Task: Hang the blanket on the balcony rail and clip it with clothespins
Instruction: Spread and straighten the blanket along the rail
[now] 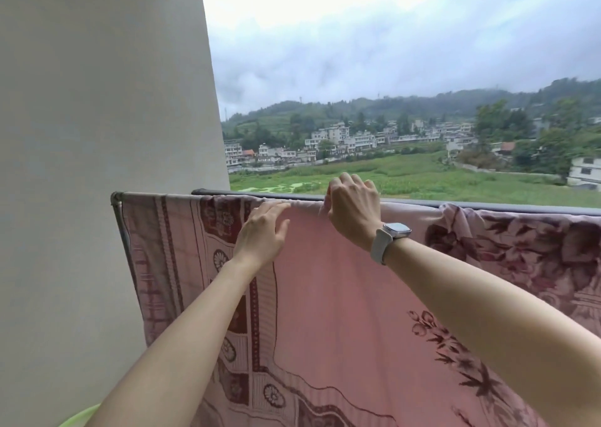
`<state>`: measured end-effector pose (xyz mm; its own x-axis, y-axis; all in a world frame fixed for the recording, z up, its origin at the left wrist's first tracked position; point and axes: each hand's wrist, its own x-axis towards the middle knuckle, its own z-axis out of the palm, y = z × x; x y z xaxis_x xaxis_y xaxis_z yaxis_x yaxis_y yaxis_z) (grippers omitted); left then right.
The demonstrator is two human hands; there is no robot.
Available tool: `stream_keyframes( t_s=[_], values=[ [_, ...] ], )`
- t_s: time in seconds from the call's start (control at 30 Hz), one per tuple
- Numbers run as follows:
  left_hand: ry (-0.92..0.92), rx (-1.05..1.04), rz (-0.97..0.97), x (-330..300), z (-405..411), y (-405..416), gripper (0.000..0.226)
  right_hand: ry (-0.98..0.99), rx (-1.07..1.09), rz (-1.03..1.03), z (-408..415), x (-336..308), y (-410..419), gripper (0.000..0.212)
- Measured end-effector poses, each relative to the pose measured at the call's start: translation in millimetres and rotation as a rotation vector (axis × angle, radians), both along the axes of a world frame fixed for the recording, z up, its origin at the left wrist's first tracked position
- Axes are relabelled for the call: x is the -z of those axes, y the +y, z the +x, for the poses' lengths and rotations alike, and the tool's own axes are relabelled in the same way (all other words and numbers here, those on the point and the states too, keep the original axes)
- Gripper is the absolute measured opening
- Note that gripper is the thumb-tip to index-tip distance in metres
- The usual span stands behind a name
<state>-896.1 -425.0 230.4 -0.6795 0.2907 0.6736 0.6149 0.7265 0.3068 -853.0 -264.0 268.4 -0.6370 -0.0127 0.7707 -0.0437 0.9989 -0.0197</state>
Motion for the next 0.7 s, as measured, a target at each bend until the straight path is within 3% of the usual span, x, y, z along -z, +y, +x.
stream_keyframes(
  t_s=[0.13, 0.37, 0.53, 0.6, 0.7],
  values=[
    [0.039, -0.034, 0.109, -7, -32, -10, 0.041, 0.073, -0.064, 0.016, -32, -15, -32, 0.019],
    [0.040, -0.059, -0.133, -12, -107, -59, 0.042, -0.098, -0.118, 0.127, -94, -13, -71, 0.034],
    [-0.015, 0.275, 0.318, -14, -127, -83, 0.021, -0.153, -0.200, 0.033, -124, -7, -97, 0.027],
    [0.009, 0.259, 0.368, -20, -131, -86, 0.015, -0.095, -0.179, 0.030, -129, -7, -105, 0.015],
    [0.240, 0.132, 0.334, -34, -141, -92, 0.013, 0.056, -0.170, 0.027, -138, -17, -118, 0.008]
  ],
)
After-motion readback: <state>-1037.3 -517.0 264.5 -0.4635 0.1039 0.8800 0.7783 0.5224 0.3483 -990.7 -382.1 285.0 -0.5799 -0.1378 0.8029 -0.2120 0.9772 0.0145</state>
